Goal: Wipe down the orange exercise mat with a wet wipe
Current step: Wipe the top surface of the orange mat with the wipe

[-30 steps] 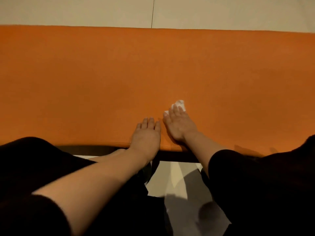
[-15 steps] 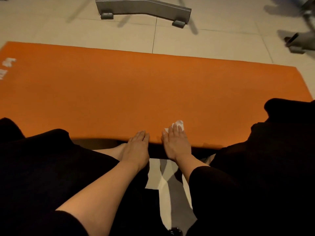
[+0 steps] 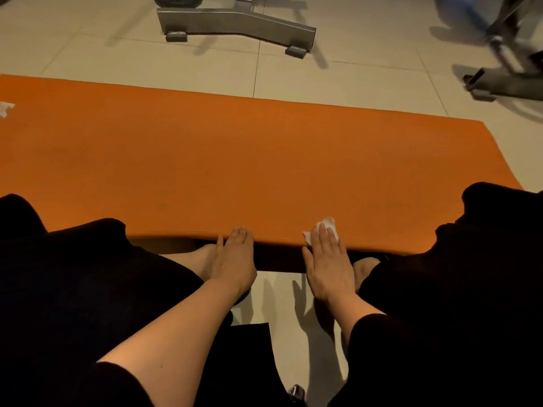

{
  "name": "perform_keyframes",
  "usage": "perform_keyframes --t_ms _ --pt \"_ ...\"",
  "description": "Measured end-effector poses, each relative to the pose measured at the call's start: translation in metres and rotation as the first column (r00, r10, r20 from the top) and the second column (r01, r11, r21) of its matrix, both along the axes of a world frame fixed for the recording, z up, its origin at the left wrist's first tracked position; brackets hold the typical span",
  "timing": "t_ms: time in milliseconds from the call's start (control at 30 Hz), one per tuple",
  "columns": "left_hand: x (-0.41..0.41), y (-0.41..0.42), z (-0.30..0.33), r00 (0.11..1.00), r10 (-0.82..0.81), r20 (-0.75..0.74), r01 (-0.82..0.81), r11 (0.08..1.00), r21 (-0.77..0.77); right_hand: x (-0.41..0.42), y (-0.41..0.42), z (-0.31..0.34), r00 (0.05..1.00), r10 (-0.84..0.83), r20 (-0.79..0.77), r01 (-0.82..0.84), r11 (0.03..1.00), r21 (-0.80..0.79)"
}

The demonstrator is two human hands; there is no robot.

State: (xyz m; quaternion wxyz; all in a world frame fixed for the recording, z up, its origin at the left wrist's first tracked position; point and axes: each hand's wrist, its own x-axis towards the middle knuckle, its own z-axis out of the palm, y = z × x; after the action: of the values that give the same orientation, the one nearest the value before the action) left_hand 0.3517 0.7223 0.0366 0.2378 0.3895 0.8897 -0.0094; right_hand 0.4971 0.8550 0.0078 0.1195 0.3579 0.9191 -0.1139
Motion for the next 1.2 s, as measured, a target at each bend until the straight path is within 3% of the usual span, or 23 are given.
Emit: perform_keyframes --t_ms 100,233,367,633,733,867,1000,1200 --pt "0.008 0.008 -0.002 1.000 -0.001 -0.028 0.001 1.000 -0.002 -0.019 -0.011 -0.001 0.996 -0.071 -0.056 0.068 0.996 -0.057" --pt "0.019 0.016 -0.007 0.999 -0.040 -0.021 0.040 0.999 0.008 -0.034 -0.026 0.001 0.974 0.158 -0.162 -0.188 0.964 -0.190" --pt "0.025 0.026 -0.010 0.994 -0.110 -0.020 0.111 0.994 0.018 -0.019 -0.006 0.003 0.967 0.205 -0.149 -0.231 0.955 -0.185" --pt "0.045 0.061 -0.012 0.987 -0.158 -0.005 0.158 0.987 0.023 0.018 0.029 0.001 0.998 -0.054 -0.010 0.054 0.998 -0.020" --pt "0.048 0.066 -0.012 0.989 -0.145 0.009 0.145 0.988 0.047 0.004 0.022 -0.001 0.992 -0.126 0.012 0.127 0.990 -0.063" --pt "0.041 0.062 -0.015 0.996 -0.077 0.035 0.073 0.993 0.093 -0.027 0.012 0.002 0.987 0.155 -0.048 -0.162 0.961 -0.224" --pt "0.025 0.057 -0.018 1.000 -0.004 0.005 0.004 0.996 0.086 -0.031 0.032 0.004 0.965 0.262 -0.006 -0.255 0.930 -0.265" --pt "0.016 0.066 -0.015 0.999 0.043 0.014 -0.044 0.994 0.098 -0.034 0.057 0.000 0.991 -0.013 0.135 0.038 0.982 -0.184"
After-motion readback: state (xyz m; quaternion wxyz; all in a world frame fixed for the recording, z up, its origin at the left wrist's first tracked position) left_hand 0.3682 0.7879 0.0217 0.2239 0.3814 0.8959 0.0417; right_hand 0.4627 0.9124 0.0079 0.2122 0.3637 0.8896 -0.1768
